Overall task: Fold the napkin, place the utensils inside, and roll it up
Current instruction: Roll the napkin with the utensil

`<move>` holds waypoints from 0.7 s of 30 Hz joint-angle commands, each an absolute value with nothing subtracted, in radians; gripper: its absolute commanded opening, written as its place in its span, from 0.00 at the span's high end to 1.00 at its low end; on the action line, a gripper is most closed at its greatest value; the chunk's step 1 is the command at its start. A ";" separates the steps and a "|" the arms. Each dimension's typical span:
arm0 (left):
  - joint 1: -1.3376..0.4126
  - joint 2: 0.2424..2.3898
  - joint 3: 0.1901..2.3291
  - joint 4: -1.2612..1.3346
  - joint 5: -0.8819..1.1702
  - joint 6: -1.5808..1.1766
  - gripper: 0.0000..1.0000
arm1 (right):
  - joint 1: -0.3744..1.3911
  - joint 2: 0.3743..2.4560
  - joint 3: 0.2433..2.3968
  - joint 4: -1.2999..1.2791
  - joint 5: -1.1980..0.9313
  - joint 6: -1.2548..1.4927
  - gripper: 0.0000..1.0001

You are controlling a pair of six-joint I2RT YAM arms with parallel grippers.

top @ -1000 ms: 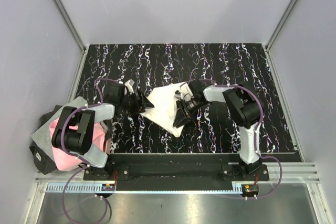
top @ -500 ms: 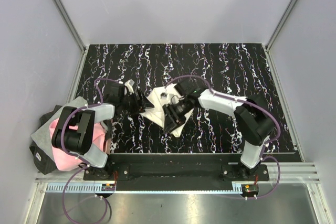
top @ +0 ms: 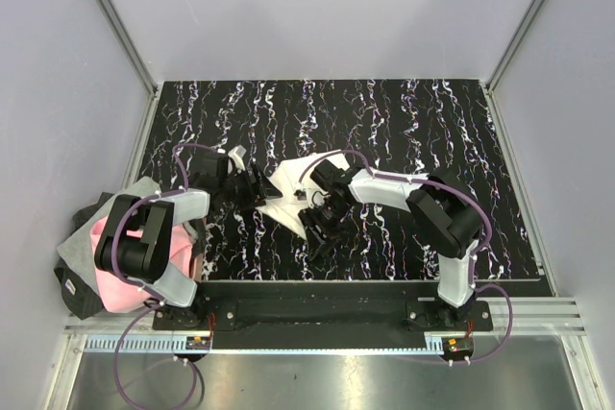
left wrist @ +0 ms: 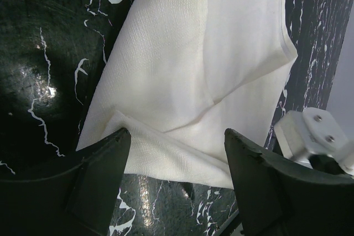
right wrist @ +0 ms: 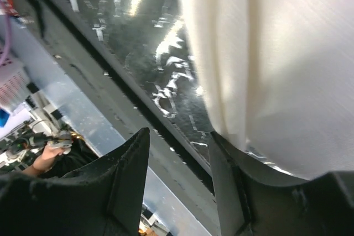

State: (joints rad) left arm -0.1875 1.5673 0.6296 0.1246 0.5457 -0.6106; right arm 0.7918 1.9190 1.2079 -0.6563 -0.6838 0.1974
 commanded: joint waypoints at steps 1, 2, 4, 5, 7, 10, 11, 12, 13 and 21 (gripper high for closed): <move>-0.176 1.635 0.595 -0.018 0.414 -0.554 0.23 | 0.788 1.925 1.268 -0.721 -0.562 0.170 0.45; -0.176 1.635 0.595 -0.020 0.414 -0.552 0.23 | 0.785 1.922 1.273 -0.724 -0.533 0.172 0.45; -0.176 1.637 0.595 -0.020 0.414 -0.554 0.23 | 0.784 1.916 1.288 -0.729 -0.520 0.176 0.45; -0.176 1.635 0.595 -0.020 0.414 -0.554 0.23 | 0.784 1.910 1.293 -0.727 -0.509 0.175 0.45; -0.176 1.638 0.597 -0.018 0.414 -0.552 0.23 | 0.782 1.910 1.305 -0.730 -0.497 0.172 0.45; -0.176 1.641 0.597 -0.020 0.417 -0.552 0.23 | 0.775 1.924 1.315 -0.730 -0.485 0.167 0.45; -0.176 1.641 0.598 -0.021 0.417 -0.552 0.23 | 0.772 1.933 1.315 -0.730 -0.477 0.166 0.45; -0.176 1.640 0.598 -0.021 0.419 -0.552 0.23 | 0.769 1.936 1.315 -0.729 -0.476 0.164 0.45; -0.176 1.640 0.597 -0.020 0.419 -0.551 0.23 | 0.767 1.940 1.315 -0.729 -0.476 0.160 0.45; -0.176 1.638 0.597 -0.020 0.417 -0.552 0.23 | 0.744 1.945 1.299 -0.729 -0.425 0.134 0.45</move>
